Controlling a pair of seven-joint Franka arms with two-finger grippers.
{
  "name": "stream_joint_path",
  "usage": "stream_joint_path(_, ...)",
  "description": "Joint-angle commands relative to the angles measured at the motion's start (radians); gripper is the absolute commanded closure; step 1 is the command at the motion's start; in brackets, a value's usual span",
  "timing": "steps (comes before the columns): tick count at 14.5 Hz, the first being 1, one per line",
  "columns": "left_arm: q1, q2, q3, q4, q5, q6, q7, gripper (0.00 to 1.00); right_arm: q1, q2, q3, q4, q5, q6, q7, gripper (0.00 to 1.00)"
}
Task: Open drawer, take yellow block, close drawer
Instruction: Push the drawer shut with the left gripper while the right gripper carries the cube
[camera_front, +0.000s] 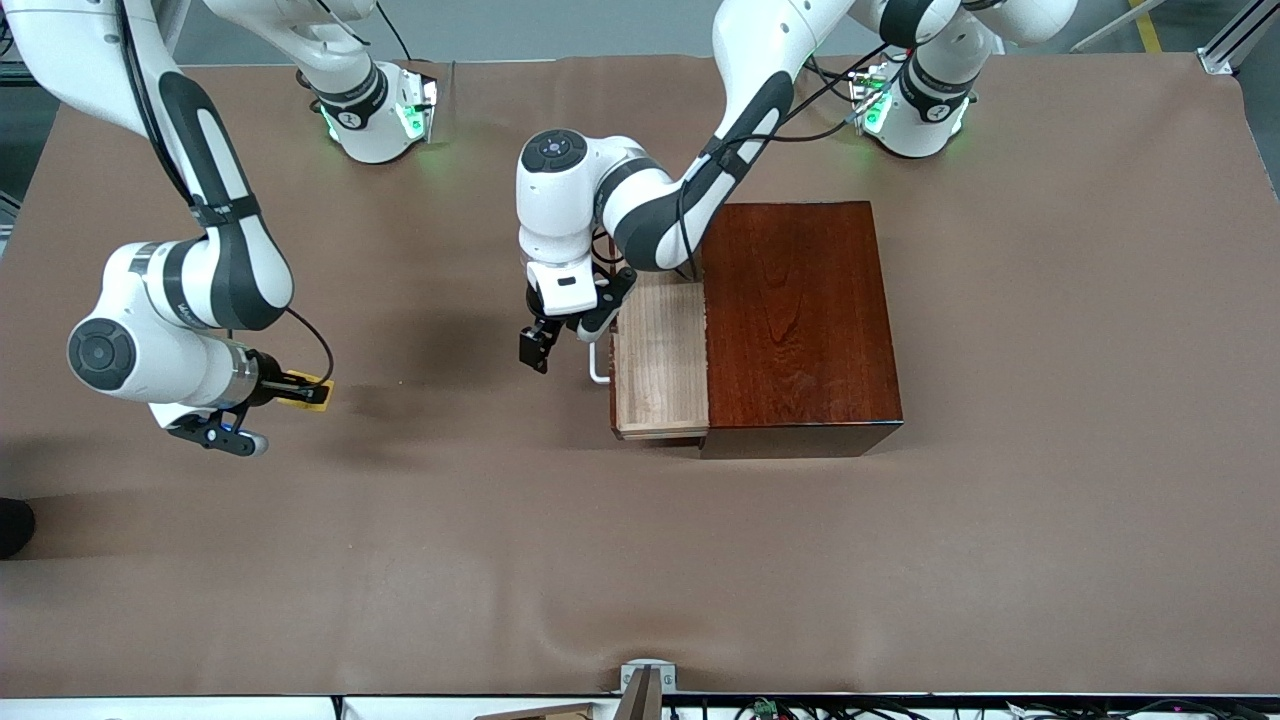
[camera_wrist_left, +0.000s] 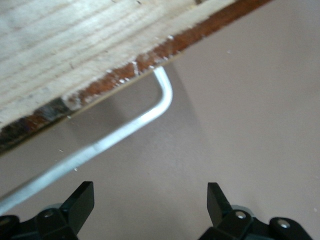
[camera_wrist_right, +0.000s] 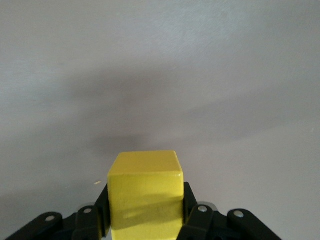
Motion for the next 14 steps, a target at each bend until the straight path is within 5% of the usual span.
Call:
stream_joint_path(1,-0.004,0.019,0.006,0.037,0.016,-0.069,-0.031,0.0,-0.059,-0.041,0.017,-0.097,-0.058,0.095,-0.089,1.0)
stream_joint_path(7,0.014,-0.001,0.006,0.032,0.013,-0.193,-0.028,0.0,-0.115,-0.027,0.015,-0.226,-0.102,0.334,-0.172,1.0)
stream_joint_path(14,0.039,-0.016,0.009,0.022,0.022,-0.369,-0.023,0.0,-0.148,0.005,0.011,-0.241,-0.17,0.385,-0.194,1.0)
